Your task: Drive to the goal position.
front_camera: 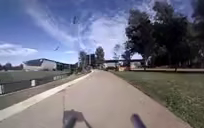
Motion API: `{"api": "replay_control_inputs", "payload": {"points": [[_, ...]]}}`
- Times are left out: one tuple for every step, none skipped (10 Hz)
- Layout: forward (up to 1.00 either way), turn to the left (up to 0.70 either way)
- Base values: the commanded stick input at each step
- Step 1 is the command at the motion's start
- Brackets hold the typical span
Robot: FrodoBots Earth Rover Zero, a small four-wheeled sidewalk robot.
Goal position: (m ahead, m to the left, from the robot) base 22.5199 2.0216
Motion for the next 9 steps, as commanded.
{"api": "replay_control_inputs", "payload": {"points": [[0.7, 0.0], [0.7, 0.0], [0.7, 0.0], [0.7, 0.0], [0.7, 0.0], [0.7, 0.0], [0.7, 0.0], [0.7, 0.0], [0.7, -0.27]]}}
